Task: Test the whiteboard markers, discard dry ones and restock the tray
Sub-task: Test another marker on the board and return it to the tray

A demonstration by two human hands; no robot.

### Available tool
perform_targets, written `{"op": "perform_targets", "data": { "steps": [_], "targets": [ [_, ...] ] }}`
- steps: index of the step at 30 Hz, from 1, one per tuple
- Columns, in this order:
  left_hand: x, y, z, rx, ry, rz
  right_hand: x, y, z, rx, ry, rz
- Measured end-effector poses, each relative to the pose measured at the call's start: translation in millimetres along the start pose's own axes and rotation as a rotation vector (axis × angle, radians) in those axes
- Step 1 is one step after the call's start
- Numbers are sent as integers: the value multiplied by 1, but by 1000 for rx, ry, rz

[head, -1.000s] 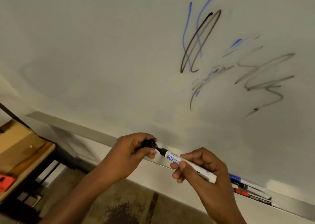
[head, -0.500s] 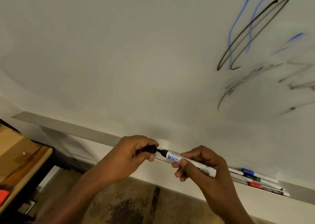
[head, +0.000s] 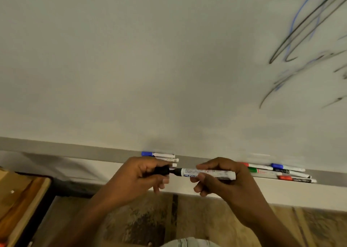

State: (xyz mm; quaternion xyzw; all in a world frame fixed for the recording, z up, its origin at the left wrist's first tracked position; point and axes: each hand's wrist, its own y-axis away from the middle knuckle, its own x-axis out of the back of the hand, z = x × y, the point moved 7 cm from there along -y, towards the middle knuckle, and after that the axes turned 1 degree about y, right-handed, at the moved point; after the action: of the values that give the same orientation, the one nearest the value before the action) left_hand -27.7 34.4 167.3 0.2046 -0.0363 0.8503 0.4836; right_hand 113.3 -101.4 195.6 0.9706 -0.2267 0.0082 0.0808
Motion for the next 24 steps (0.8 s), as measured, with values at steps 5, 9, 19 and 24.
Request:
{"op": "perform_targets", "data": {
  "steps": [5, 9, 19, 24],
  "targets": [
    [-1, 4, -16, 12, 3, -99, -22, 0, 10, -98, -8, -39],
    [-2, 9, -24, 32, -22, -121, -26, -4, 23, -156, 13, 28],
    [-15, 9, -54, -6, -126, -46, -34, -14, 51, -199, 124, 31],
    [-36, -2, -81, 7, -203, -57, -21, -29, 90, -185, 480, -1]
  ]
}}
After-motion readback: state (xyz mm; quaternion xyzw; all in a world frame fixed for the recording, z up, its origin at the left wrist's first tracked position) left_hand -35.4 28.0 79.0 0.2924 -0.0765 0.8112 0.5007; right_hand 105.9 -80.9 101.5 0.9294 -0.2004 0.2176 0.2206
